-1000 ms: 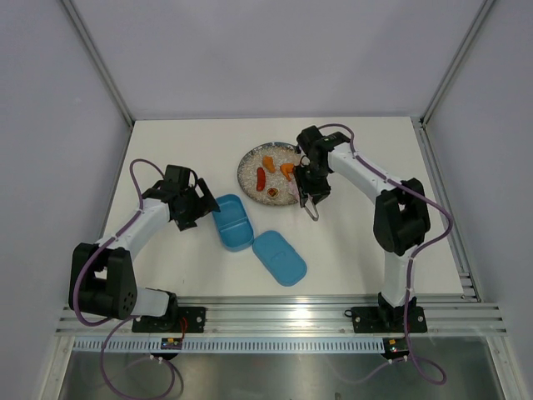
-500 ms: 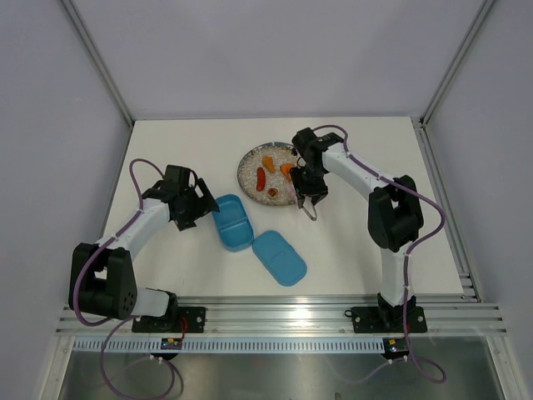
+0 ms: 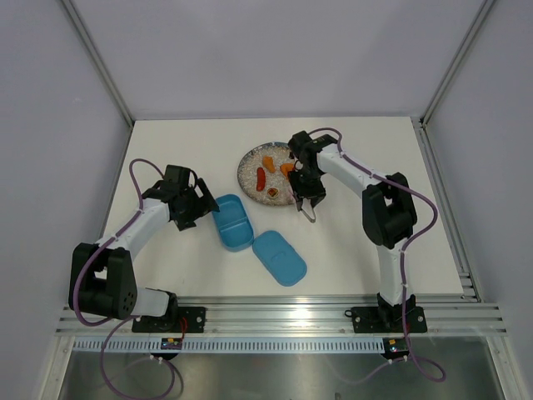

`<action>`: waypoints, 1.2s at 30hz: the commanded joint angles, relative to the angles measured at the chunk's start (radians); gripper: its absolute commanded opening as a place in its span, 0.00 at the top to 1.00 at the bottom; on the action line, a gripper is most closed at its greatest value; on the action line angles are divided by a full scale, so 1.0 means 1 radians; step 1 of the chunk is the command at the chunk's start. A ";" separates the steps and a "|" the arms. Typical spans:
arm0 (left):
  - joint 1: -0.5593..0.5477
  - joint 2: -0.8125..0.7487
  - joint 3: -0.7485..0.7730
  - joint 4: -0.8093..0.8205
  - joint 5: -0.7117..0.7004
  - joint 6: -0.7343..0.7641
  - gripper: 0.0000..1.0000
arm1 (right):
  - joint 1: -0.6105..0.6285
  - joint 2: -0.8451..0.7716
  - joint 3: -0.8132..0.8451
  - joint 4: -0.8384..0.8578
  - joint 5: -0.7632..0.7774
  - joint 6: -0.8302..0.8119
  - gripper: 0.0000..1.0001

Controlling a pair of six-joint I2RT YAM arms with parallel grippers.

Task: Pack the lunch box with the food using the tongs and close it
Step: Pick up the fake food from the plate.

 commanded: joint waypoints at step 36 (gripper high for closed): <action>0.124 -0.057 0.075 -0.049 -0.010 0.079 0.08 | 0.201 -0.064 0.255 -0.101 0.057 0.030 0.80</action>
